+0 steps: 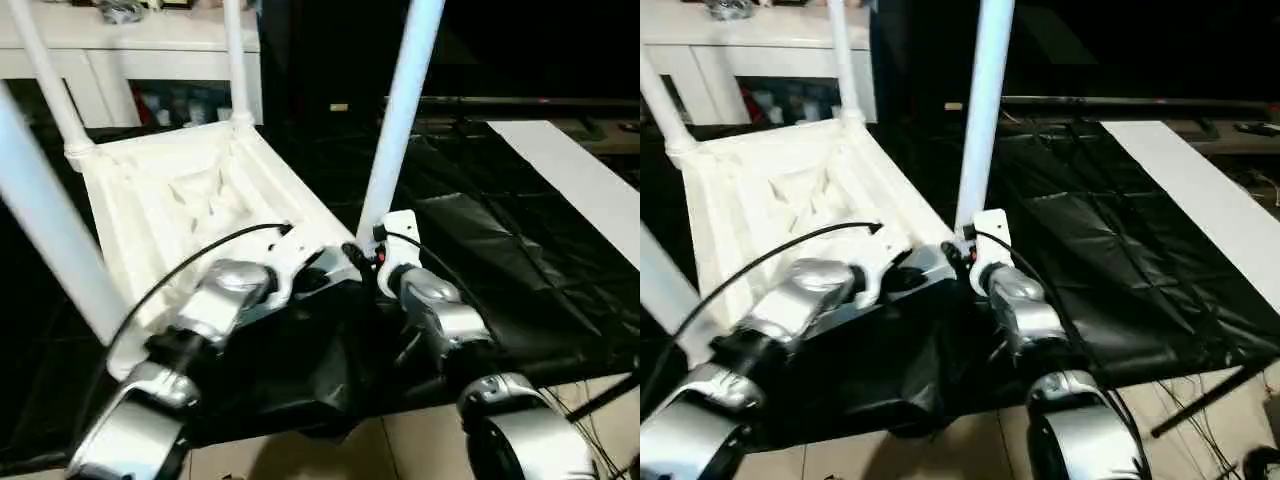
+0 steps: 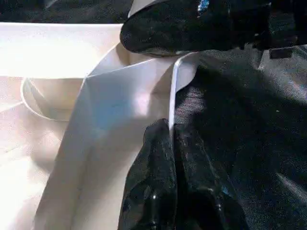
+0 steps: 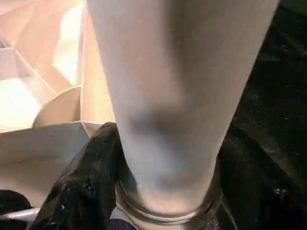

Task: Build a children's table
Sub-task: Rotate leg to tighten

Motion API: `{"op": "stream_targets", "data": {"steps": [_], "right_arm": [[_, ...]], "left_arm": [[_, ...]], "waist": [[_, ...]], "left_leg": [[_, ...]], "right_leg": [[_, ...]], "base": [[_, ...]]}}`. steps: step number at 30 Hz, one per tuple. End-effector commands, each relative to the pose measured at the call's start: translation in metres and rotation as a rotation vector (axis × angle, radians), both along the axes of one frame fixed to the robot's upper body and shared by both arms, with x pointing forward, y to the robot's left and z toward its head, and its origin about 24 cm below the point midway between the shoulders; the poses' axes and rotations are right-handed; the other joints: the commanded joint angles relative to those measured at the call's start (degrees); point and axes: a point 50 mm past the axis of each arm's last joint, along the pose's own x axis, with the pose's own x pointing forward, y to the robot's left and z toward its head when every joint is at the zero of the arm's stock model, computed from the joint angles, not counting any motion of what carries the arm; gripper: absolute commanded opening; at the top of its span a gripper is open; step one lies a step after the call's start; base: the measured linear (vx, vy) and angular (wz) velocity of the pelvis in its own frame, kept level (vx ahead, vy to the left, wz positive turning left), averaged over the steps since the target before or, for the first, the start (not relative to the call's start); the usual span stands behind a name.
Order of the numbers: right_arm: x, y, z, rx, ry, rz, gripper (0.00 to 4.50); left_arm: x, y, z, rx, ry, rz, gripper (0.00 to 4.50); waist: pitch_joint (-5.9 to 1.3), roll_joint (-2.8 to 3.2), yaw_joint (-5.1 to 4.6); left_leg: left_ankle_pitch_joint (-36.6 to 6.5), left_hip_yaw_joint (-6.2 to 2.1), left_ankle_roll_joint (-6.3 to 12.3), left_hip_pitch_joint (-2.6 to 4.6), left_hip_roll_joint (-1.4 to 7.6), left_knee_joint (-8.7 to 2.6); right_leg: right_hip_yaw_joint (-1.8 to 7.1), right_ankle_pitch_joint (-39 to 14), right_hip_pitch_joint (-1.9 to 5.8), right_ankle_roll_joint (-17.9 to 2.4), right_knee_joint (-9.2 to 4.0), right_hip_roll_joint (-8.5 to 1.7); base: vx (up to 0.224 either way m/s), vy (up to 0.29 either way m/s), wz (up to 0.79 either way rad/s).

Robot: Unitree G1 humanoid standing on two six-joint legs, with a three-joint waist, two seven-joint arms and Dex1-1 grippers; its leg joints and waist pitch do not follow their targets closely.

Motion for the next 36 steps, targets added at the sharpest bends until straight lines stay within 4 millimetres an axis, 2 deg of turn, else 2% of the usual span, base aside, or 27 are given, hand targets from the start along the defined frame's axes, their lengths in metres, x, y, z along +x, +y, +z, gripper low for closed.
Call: {"op": "stream_targets", "data": {"steps": [1, 3, 4, 6, 7, 8, 9, 10, 12, 13, 14, 15, 16, 17, 20, 21, 22, 23, 24, 25, 26, 27, 28, 29, 30, 32, 36], "right_arm": [[-0.008, 0.029, 0.000, 0.028, -0.006, 0.139, 2.57], [-0.007, 0.028, 0.001, 0.041, -0.012, 0.131, 2.57], [-0.004, 0.024, 0.006, 0.083, -0.031, 0.118, 3.12], [-0.003, 0.024, 0.007, 0.086, -0.035, 0.118, 3.25], [0.000, 0.017, 0.013, 0.106, -0.067, 0.135, 3.25], [0.002, 0.013, 0.017, 0.111, -0.084, 0.159, 3.25], [0.003, 0.010, 0.020, 0.112, -0.093, 0.174, 3.52], [0.004, 0.008, 0.022, 0.120, -0.099, 0.196, 3.60], [0.004, -0.001, 0.027, 0.099, -0.112, 0.267, 3.67], [0.003, -0.011, 0.030, 0.062, -0.120, 0.348, 3.79], [0.003, -0.015, 0.030, 0.043, -0.119, 0.380, 3.79], [0.001, -0.024, 0.030, 0.002, -0.114, 0.438, 3.79], [-0.001, -0.031, 0.030, -0.021, -0.109, 0.472, 3.79], [-0.003, -0.036, 0.030, -0.029, -0.102, 0.507, 3.79], [-0.009, -0.046, 0.030, -0.055, -0.093, 0.602, 3.79], [-0.012, -0.050, 0.030, -0.062, -0.090, 0.643, 3.79], [-0.015, -0.052, 0.031, -0.056, -0.086, 0.688, 3.79], [-0.018, -0.053, 0.032, -0.048, -0.082, 0.726, 3.79], [-0.019, -0.054, 0.033, -0.042, -0.080, 0.742, 3.79], [-0.022, -0.053, 0.033, -0.019, -0.063, 0.783, 3.79], [-0.024, -0.053, 0.032, -0.014, -0.050, 0.799, 3.79], [-0.025, -0.053, 0.032, -0.012, -0.042, 0.810, 3.79], [-0.025, -0.052, 0.031, -0.017, -0.036, 0.825, 3.79], [-0.026, -0.052, 0.031, -0.019, -0.033, 0.833, 3.79], [-0.026, -0.051, 0.031, -0.020, -0.031, 0.840, 3.79], [-0.025, -0.045, 0.031, -0.011, -0.038, 0.853, 3.79], [-0.025, -0.037, 0.029, -0.004, -0.037, 0.881, 3.79]], "left_arm": [[0.005, 0.019, -0.012, 0.121, -0.009, 0.152, 0.00], [0.005, 0.020, -0.013, 0.124, -0.009, 0.153, 0.00], [0.005, 0.022, -0.012, 0.125, -0.008, 0.137, 0.00], [0.005, 0.023, -0.012, 0.125, -0.008, 0.134, 0.00], [0.004, 0.026, -0.010, 0.128, -0.007, 0.097, 0.00], [0.002, 0.027, -0.009, 0.128, -0.009, 0.064, 0.00], [0.001, 0.028, -0.008, 0.129, -0.010, 0.043, 0.00], [0.000, 0.029, -0.008, 0.129, -0.004, 0.030, 0.00], [-0.004, 0.033, -0.006, 0.117, 0.021, -0.026, 0.00], [-0.009, 0.039, -0.004, 0.116, 0.053, -0.083, 0.00], [-0.011, 0.041, -0.004, 0.118, 0.061, -0.111, 0.00], [-0.015, 0.045, -0.003, 0.113, 0.079, -0.155, 0.00], [-0.017, 0.048, -0.002, 0.110, 0.090, -0.174, 0.00], [-0.020, 0.050, -0.001, 0.106, 0.104, -0.204, 0.00], [-0.027, 0.055, 0.001, 0.100, 0.140, -0.275, 0.00], [-0.030, 0.058, 0.002, 0.097, 0.155, -0.312, 0.00], [-0.032, 0.059, 0.004, 0.092, 0.159, -0.357, 0.00], [-0.034, 0.061, 0.005, 0.082, 0.170, -0.388, 0.00], [-0.035, 0.061, 0.006, 0.077, 0.176, -0.397, 0.00], [-0.036, 0.062, 0.007, 0.072, 0.181, -0.416, 0.00], [-0.036, 0.063, 0.008, 0.069, 0.190, -0.414, 0.00], [-0.036, 0.063, 0.008, 0.067, 0.198, -0.412, 0.00], [-0.037, 0.063, 0.008, 0.063, 0.209, -0.424, 0.00], [-0.038, 0.063, 0.008, 0.062, 0.214, -0.430, 0.00], [-0.039, 0.064, 0.009, 0.060, 0.219, -0.436, 0.00], [-0.039, 0.064, 0.009, 0.062, 0.222, -0.439, 0.00], [-0.038, 0.064, 0.010, 0.059, 0.218, -0.435, 0.00]], "waist": [[-2.18, 0.35, -0.94], [-2.14, 0.20, -0.94], [-2.07, -0.09, -1.02], [-2.09, 0.02, -0.92], [-2.05, 0.02, -1.12], [-2.10, 0.09, -1.54], [-2.12, -0.14, -1.84], [-2.07, 0.33, -2.18], [-2.60, 0.41, -2.22], [-2.70, 0.48, -2.08], [-2.66, 0.42, -1.97], [-2.57, 0.35, -1.66], [-2.34, -0.10, -1.45], [-2.25, 0.00, -0.91], [-2.53, -0.14, -0.09], [-2.91, 0.21, 0.16], [-3.36, -0.11, 0.37], [-3.14, -0.20, 0.82], [-3.17, -0.42, 0.84], [-3.52, -0.50, 1.19], [-3.54, -0.33, 1.47], [-3.56, -0.19, 1.62], [-3.63, -0.37, 1.92], [-3.61, -0.29, 2.11], [-3.62, -0.18, 2.41], [-3.51, -0.38, 2.48], [-3.21, -0.41, 2.52]], "left_leg": [[-32.46, -0.96, -1.36, 1.43, 1.05, -4.49], [-32.34, -0.81, -1.13, 1.67, 0.95, -4.30], [-32.20, -0.74, -0.93, 1.74, 0.87, -4.18], [-31.56, -0.73, -0.71, 1.63, 0.88, -4.15], [-31.56, -0.89, -0.76, 1.12, 0.88, -4.35], [-31.82, -1.38, -0.92, 0.25, 1.10, -4.73], [-31.50, -1.57, -1.03, -0.50, 1.19, -4.97], [-32.64, -2.07, -1.38, -1.12, 1.47, -5.41], [-31.68, -2.13, -1.57, -0.52, 1.60, -5.01], [-29.37, -2.00, -1.21, -0.57, 1.65, -4.94], [-27.57, -1.81, -0.92, -0.93, 1.69, -4.95], [-25.46, -1.24, -0.54, -0.65, 1.76, -4.78], [-24.29, -0.65, 0.01, -0.69, 1.47, -4.56], [-23.95, -0.32, 0.28, -0.23, 1.44, -4.37], [-21.39, 0.05, 0.73, -0.11, 1.57, -4.17], [-18.53, 0.21, 0.81, -0.21, 1.66, -4.07], [-14.21, 0.51, 1.46, -0.52, 1.60, -3.68], [-13.69, 0.97, 2.59, -0.07, 1.57, -3.47], [-13.26, 1.13, 2.90, -0.28, 1.56, -3.27], [-9.96, 1.25, 3.47, -0.92, 1.44, -3.08], [-7.34, 1.37, 4.07, -0.91, 1.57, -2.90], [-6.58, 1.36, 4.28, -0.91, 1.60, -2.85], [-5.55, 1.47, 4.44, -0.84, 1.59, -2.74], [-5.42, 1.49, 4.38, -0.78, 1.61, -2.74], [-5.80, 1.56, 4.02, -0.55, 1.66, -2.75], [-6.80, 1.51, 3.41, -0.55, 1.68, -2.90], [-10.42, 1.33, 1.62, -0.39, 1.76, -3.25]], "right_leg": [[0.92, -35.26, -0.04, -2.31, -5.41, -3.25], [1.01, -36.14, -0.44, -2.28, -5.59, -3.37], [0.90, -37.04, -0.57, -2.04, -5.82, -3.43], [0.91, -37.62, -0.48, -1.79, -5.86, -3.64], [0.69, -37.99, -0.19, -1.31, -5.80, -3.70], [0.30, -37.96, 0.79, -0.65, -5.58, -3.82], [0.28, -37.50, 1.29, -0.40, -5.35, -3.85], [-0.16, -36.90, 1.87, -0.37, -5.08, -3.77], [0.36, -32.99, 1.59, -2.49, -5.01, -4.35], [0.84, -28.57, 1.46, -4.99, -4.40, -4.37], [1.16, -26.54, 1.51, -5.94, -4.14, -4.28], [1.58, -23.43, 0.96, -8.02, -3.75, -4.09], [1.92, -23.57, 0.74, -8.81, -3.50, -3.86], [2.40, -25.38, 0.28, -9.00, -3.35, -3.79], [3.06, -24.82, 0.21, -9.47, -2.86, -3.77], [3.29, -20.24, 0.48, -10.81, -2.21, -3.54], [3.58, -12.61, 0.74, -12.66, -1.01, -3.13], [3.74, -10.34, 0.22, -14.00, -0.87, -2.73], [3.97, -9.11, 0.41, -14.53, -0.43, -2.68], [3.96, -5.58, 1.09, -15.42, 0.43, -2.57], [3.99, -2.18, 0.99, -16.05, 0.93, -2.52], [3.93, -1.34, 1.07, -16.31, 1.06, -2.55], [3.88, -0.44, 1.16, -16.51, 1.18, -2.55], [3.88, -0.61, 1.13, -16.51, 1.21, -2.60], [3.90, -1.30, 1.07, -16.49, 1.12, -2.67], [3.90, -2.69, 1.09, -16.20, 1.03, -2.63], [3.96, -9.74, 0.91, -14.24, 0.38, -2.89]], "base": [[0.000, 0.000, 0.00], [0.000, 0.000, 0.00], [0.000, 0.000, 0.00], [0.000, 0.000, 0.00], [0.000, 0.000, 0.00], [-0.007, -0.003, -0.19], [-0.029, 0.003, -0.28], [-0.029, 0.003, -0.28], [0.000, 0.000, 0.00], [0.000, 0.000, 0.00], [0.000, 0.000, 0.00], [0.000, 0.000, 0.00], [0.000, 0.000, 0.00], [0.000, 0.000, 0.00], [0.022, -0.012, 0.02], [0.079, -0.038, 0.06], [0.079, -0.038, 0.06], [0.082, -0.036, 0.10], [0.077, -0.024, 0.06], [0.077, -0.024, 0.06], [0.056, -0.019, -0.01], [0.000, 0.000, 0.00], [0.000, 0.000, 0.00], [0.000, 0.000, 0.00], [0.000, 0.000, 0.00], [0.000, 0.000, 0.00], [0.000, 0.000, 0.00]]}}
